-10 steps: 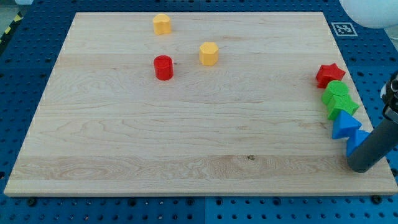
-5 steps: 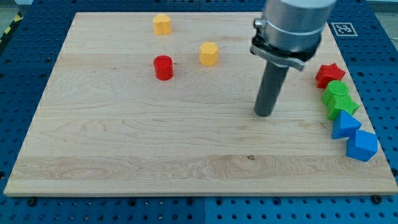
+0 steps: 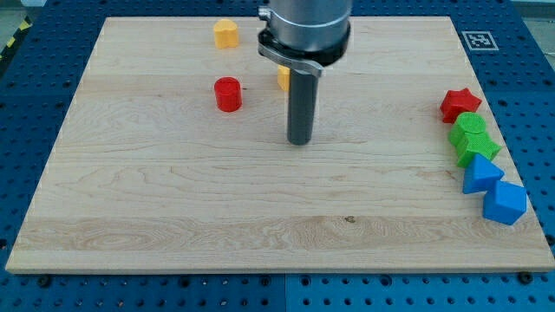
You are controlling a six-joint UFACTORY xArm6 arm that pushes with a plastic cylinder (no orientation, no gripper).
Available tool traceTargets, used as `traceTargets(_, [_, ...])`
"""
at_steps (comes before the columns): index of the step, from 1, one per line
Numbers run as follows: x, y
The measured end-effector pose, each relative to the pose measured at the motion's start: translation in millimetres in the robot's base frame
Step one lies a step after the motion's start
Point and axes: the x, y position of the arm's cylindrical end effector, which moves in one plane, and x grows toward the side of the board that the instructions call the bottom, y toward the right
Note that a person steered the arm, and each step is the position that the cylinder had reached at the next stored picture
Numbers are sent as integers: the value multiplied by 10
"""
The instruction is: Move the yellow hexagon diagonal to the red star
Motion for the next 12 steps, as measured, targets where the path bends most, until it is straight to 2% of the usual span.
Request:
traceTargets(2, [-557,-91])
traceTargets(4, [-597,-189])
traceTargets(5, [-702,-606])
traceTargets(6, [-720,-620])
traceTargets(7, [-912,-614])
traceTargets(10, [-914,91])
traceTargets(12, [-1243,103])
